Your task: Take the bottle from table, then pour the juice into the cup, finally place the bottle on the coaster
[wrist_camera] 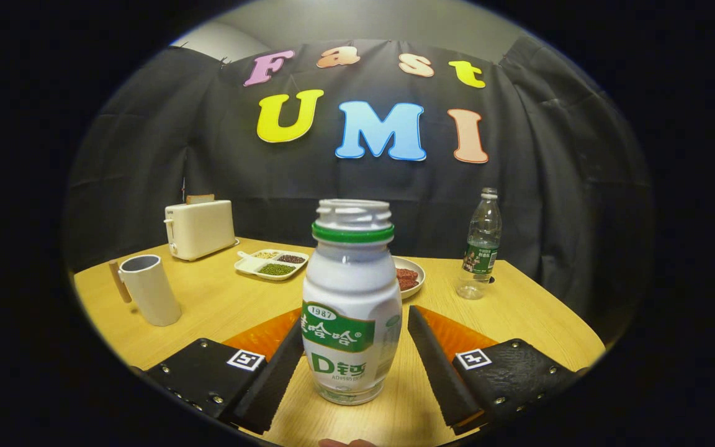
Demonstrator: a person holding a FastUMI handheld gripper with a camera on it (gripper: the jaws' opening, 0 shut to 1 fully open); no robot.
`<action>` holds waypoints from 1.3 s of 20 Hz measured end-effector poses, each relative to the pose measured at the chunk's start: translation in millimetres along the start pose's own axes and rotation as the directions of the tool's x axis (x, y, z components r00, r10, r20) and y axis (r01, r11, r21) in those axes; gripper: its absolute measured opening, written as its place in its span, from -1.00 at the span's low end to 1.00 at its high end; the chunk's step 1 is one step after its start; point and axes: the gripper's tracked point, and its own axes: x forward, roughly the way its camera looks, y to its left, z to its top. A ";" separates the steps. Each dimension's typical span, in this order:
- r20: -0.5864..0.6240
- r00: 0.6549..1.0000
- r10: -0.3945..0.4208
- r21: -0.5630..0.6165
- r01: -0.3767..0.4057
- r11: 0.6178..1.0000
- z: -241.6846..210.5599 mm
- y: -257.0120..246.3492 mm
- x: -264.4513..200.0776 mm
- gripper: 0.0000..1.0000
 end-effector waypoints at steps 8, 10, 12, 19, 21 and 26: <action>0.009 0.999 -0.050 -0.003 0.050 0.999 14.5 -4.1 0.4 0.47; 0.023 0.998 -0.060 -0.034 0.061 0.998 30.4 0.3 -2.0 0.47; 0.032 0.997 -0.065 -0.067 0.067 0.996 42.8 4.3 -2.8 0.47; 0.046 0.998 -0.037 -0.269 0.048 0.962 72.2 45.2 -4.7 0.48; 0.051 0.998 -0.021 -0.327 0.037 0.944 75.4 60.7 -4.8 0.47; 0.034 0.999 0.031 -0.437 -0.013 0.899 76.8 98.9 0.4 0.47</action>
